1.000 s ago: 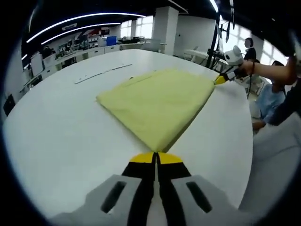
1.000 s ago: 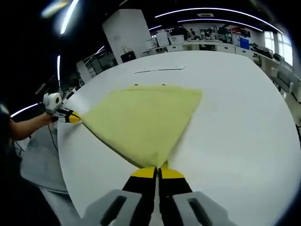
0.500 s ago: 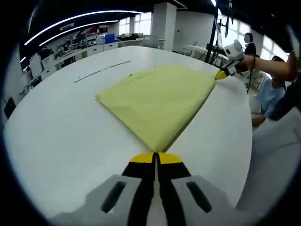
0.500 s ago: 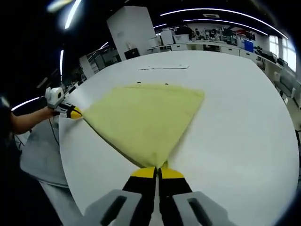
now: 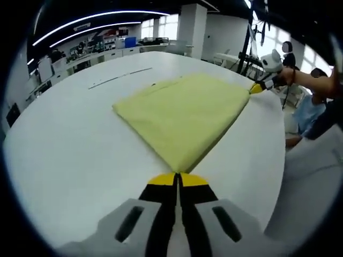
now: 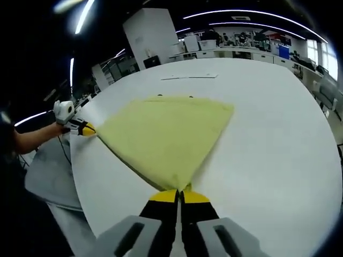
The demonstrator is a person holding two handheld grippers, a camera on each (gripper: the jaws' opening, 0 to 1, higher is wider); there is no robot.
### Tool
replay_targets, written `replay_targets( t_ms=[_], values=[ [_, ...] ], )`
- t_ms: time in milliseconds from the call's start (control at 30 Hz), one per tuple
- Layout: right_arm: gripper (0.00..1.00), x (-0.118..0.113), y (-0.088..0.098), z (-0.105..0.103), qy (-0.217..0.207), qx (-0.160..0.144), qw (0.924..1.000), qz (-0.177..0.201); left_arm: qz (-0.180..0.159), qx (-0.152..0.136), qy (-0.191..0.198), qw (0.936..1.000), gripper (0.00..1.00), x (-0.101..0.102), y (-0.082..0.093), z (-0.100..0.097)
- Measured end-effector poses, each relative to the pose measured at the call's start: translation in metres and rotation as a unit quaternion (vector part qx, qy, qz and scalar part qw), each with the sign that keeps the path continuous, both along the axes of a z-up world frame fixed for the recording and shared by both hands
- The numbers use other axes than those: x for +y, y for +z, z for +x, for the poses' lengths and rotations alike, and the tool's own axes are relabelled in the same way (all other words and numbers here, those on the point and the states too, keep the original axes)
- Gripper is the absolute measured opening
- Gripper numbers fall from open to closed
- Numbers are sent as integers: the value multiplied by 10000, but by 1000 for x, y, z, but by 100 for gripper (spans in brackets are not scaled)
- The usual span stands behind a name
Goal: Fold the garment on the visible template until the final outline fits inside the template.
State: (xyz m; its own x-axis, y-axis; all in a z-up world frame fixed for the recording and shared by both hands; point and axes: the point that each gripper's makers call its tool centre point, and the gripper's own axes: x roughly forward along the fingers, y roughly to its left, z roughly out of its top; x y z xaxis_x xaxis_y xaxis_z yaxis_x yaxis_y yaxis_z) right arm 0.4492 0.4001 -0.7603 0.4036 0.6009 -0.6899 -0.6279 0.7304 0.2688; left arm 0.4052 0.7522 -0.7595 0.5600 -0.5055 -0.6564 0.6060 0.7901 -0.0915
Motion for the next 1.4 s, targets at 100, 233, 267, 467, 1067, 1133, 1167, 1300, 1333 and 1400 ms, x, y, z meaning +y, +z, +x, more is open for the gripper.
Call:
replay_targets(
  t_ms=[100,233,267,467,1067,1133,1167,1300,1333,1400],
  values=[
    [0,0,-2,1,-35,4,10000,-18,-319,146,259,9990,0,-1,3,-1],
    [0,1,-2,0,-86,34,10000,8,-420,177,362,9983,0,0,4,-2],
    [0,1,-2,1,-116,38,9999,15,-453,185,379,9981,0,0,4,-2],
    [7,1,2,2,-224,-10,9997,76,-493,212,665,9963,12,8,7,-5],
    [75,12,49,-2,-162,-591,9981,-55,-1381,-226,1273,9819,75,-1,66,0],
    [80,14,57,-4,-168,-693,9975,-12,-1347,-235,1285,9822,80,-2,69,-2],
    [83,14,59,-4,-192,-718,9972,0,-1339,-211,1305,9821,84,-3,69,-3],
    [90,15,71,-8,-228,-847,9961,24,-1123,-214,1341,9843,93,-2,70,-7],
    [91,15,74,-10,-237,-858,9960,25,-1061,-194,1350,9850,96,-2,70,-9],
    [95,16,79,-12,-265,-893,9956,46,-1006,-208,1340,9856,99,-4,75,-11]
  ],
)
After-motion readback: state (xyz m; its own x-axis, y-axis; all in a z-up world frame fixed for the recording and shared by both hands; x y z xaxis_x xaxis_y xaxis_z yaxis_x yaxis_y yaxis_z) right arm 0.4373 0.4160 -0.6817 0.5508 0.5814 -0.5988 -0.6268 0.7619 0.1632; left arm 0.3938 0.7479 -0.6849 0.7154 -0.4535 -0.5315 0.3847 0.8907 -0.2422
